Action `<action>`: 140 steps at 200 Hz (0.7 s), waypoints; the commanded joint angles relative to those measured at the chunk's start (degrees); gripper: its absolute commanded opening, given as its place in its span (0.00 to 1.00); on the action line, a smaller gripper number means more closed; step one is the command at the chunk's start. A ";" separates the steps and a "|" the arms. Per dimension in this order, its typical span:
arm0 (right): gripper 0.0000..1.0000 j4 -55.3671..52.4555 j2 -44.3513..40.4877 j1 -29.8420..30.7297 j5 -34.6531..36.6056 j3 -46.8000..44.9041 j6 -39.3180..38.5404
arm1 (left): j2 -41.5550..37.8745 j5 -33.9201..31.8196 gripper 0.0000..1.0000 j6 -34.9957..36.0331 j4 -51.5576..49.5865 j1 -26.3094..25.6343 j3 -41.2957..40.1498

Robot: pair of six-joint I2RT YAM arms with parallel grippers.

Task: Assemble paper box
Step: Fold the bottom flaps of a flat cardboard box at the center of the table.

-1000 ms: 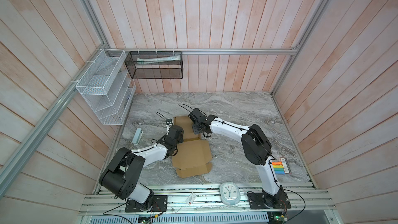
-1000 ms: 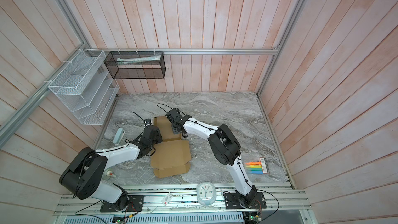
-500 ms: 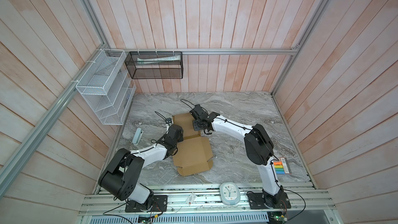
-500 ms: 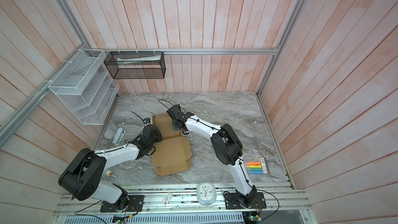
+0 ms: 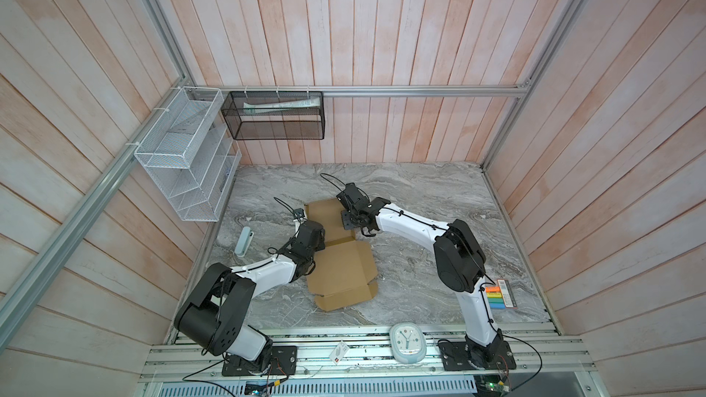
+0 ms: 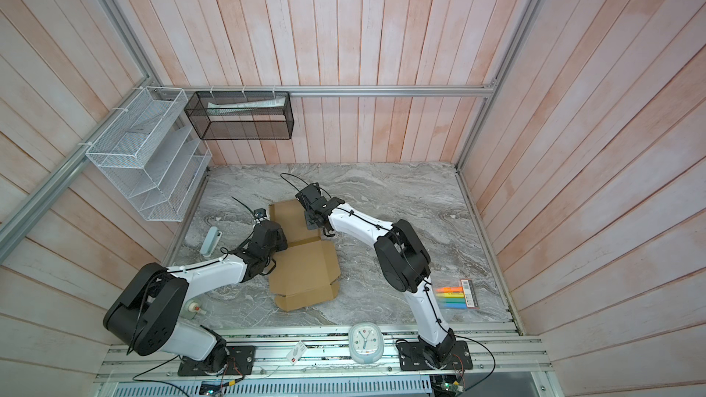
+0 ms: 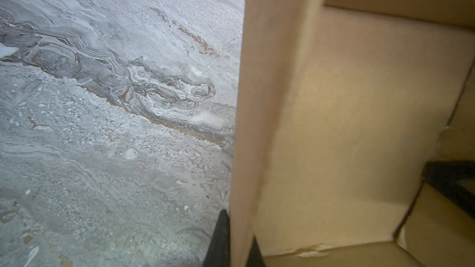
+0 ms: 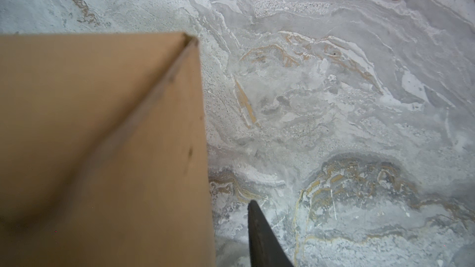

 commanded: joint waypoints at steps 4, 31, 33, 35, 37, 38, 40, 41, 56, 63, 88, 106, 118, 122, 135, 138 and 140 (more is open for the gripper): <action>0.29 0.47 -2.46 -1.45 0.91 0.42 0.30 | -0.25 -1.17 0.00 0.09 0.83 0.39 -0.89; 0.25 0.43 -2.90 -1.39 0.77 0.11 0.30 | 0.30 -1.16 0.00 0.08 0.89 0.39 -0.66; 0.25 0.44 -2.96 -1.41 0.69 0.06 0.30 | 0.29 -1.16 0.00 0.09 0.92 0.39 -0.59; 0.25 0.46 -2.93 -1.42 0.74 0.07 0.30 | 0.29 -1.16 0.00 0.09 0.92 0.35 -0.60; 0.25 0.40 -2.91 -1.46 0.73 0.12 0.30 | 0.34 -1.16 0.00 0.09 0.95 0.38 -0.69; 0.25 0.39 -2.95 -1.47 0.74 0.11 0.30 | 0.31 -1.16 0.00 0.09 0.92 0.39 -0.66; 0.25 0.32 -2.97 -1.47 0.64 0.06 0.30 | 0.34 -1.16 0.00 0.09 0.92 0.39 -0.66; 0.25 0.31 -2.98 -1.52 0.61 0.08 0.26 | 0.32 -1.16 0.00 0.09 0.91 0.39 -0.69; 0.25 0.21 -3.08 -1.48 0.26 0.10 0.14 | 0.38 -1.25 0.00 0.08 0.94 0.39 -0.69; 0.25 0.12 -3.13 -1.52 0.25 -0.01 0.04 | 0.38 -1.25 0.00 0.09 0.94 0.39 -0.62; 0.26 0.67 -3.66 -1.49 0.22 -0.67 0.13 | 0.31 -1.30 0.00 0.26 0.78 0.39 -0.54; 0.27 0.52 -3.95 -1.49 -0.43 -0.70 -0.03 | 0.38 -1.47 0.00 0.26 0.71 0.39 -0.41; 0.28 0.22 -4.28 -1.48 -0.89 -0.85 -0.23 | 0.47 -1.49 0.00 0.26 0.72 0.39 -0.39; 0.29 0.05 -4.38 -1.48 -0.91 -1.04 -0.30 | 0.55 -1.51 0.00 0.22 0.76 0.39 -0.39; 0.30 0.02 -5.11 -1.43 -1.05 -1.99 -0.15 | 0.70 -1.51 0.00 0.17 0.77 0.39 -0.24; 0.31 0.11 -5.29 -1.43 -1.06 -2.34 -0.02 | 0.73 -1.52 0.00 0.15 0.85 0.39 -0.31; 0.31 0.23 -5.47 -1.44 -1.06 -2.71 0.02 | 0.73 -1.47 0.00 0.17 0.88 0.39 -0.24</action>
